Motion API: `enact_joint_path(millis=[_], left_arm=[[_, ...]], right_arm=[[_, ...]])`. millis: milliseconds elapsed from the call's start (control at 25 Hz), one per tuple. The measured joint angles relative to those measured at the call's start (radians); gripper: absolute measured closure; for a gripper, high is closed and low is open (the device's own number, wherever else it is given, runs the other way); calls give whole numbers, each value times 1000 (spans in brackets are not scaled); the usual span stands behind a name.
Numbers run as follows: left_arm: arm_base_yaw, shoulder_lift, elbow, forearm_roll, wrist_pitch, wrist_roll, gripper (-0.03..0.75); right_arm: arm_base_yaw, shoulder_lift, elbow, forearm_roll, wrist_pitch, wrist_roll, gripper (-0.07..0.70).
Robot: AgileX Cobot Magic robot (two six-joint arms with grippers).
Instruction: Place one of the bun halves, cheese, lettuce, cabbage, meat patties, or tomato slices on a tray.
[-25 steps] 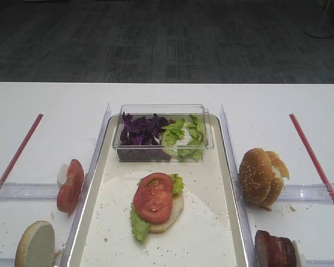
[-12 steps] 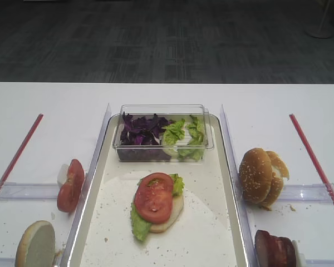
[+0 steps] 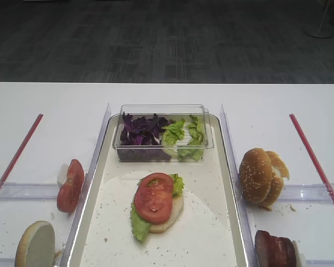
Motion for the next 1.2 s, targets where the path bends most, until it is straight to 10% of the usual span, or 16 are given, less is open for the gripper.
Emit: enact_joint_path(millis=[1200], left_arm=[[0, 0, 0, 5, 0, -26, 296]], right_arm=[[0, 0, 0, 0, 0, 0, 61]])
